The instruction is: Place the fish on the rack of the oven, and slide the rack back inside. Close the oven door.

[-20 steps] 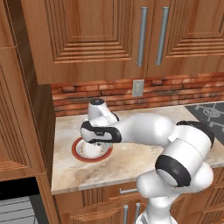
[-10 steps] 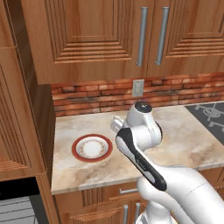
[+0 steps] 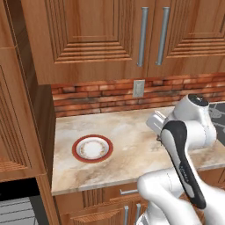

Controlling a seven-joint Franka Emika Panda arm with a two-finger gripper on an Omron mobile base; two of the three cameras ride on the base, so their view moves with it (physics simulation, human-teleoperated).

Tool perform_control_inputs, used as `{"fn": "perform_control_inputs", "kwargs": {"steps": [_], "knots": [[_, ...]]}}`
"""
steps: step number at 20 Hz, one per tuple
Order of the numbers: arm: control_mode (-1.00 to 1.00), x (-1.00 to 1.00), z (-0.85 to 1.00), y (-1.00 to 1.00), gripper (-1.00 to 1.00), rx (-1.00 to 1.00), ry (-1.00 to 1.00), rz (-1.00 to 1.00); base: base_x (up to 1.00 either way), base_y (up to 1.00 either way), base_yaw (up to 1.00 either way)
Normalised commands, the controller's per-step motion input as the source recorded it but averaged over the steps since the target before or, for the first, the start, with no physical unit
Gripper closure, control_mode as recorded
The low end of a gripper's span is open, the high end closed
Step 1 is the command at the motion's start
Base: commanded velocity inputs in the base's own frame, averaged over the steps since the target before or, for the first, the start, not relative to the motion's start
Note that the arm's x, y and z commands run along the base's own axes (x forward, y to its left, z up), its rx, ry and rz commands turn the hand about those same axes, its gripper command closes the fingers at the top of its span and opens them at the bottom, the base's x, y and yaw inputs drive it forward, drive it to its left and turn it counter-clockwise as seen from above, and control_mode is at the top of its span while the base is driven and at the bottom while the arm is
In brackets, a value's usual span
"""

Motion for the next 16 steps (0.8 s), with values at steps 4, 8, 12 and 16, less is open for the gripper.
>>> {"fn": "perform_control_inputs", "kwargs": {"steps": [4,8,12,16], "knots": [[-1.00,-0.61,0.53,-0.72,1.00,0.01,0.00,-0.02,0.00,0.00,0.00],[-1.00,-0.54,0.36,-0.44,1.00,0.00,0.00,-0.04,0.00,0.00,0.00],[-1.00,-0.74,0.16,-0.14,1.00,0.00,-0.01,-0.01,0.00,0.00,0.00],[1.00,-0.19,0.00,0.00,1.00,0.00,0.00,0.00,-0.43,0.07,0.02]]}}
